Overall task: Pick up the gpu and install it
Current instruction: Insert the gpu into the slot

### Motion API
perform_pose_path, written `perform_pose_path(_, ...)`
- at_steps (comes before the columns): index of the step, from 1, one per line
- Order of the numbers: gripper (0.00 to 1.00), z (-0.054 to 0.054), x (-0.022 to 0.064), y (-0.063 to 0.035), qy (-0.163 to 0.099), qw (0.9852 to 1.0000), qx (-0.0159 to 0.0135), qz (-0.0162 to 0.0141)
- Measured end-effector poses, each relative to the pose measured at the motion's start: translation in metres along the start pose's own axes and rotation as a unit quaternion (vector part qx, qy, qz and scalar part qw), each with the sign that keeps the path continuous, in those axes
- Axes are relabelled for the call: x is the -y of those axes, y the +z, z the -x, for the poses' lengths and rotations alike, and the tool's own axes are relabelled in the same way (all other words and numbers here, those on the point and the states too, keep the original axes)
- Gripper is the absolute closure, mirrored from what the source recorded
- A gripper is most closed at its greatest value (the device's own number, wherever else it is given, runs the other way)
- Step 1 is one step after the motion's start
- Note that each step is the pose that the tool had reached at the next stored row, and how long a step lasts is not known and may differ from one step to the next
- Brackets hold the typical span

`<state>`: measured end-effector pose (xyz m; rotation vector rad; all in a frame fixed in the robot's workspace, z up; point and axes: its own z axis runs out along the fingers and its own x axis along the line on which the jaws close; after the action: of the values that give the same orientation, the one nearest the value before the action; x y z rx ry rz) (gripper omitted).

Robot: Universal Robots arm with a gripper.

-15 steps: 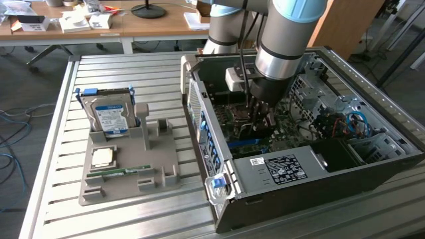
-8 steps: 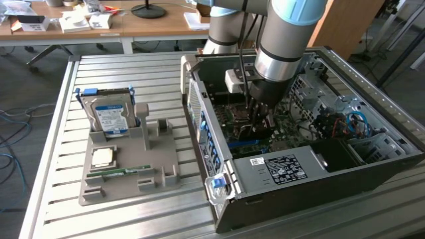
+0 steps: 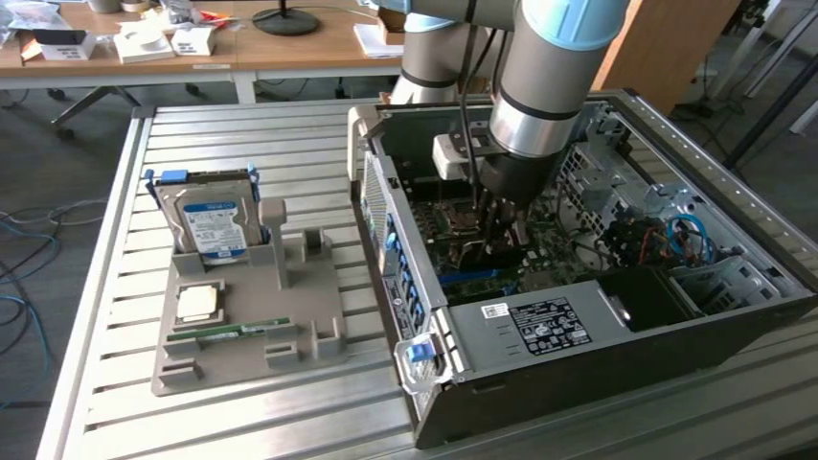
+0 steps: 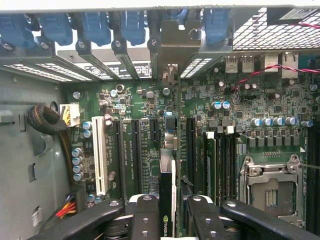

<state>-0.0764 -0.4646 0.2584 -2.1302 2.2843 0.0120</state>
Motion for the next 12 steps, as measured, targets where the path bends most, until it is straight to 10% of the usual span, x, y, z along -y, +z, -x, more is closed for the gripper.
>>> perform_pose_path(12,0.74,-0.0001,-0.0004,0.0031,0.0,1.0,-0.0002,0.0001)
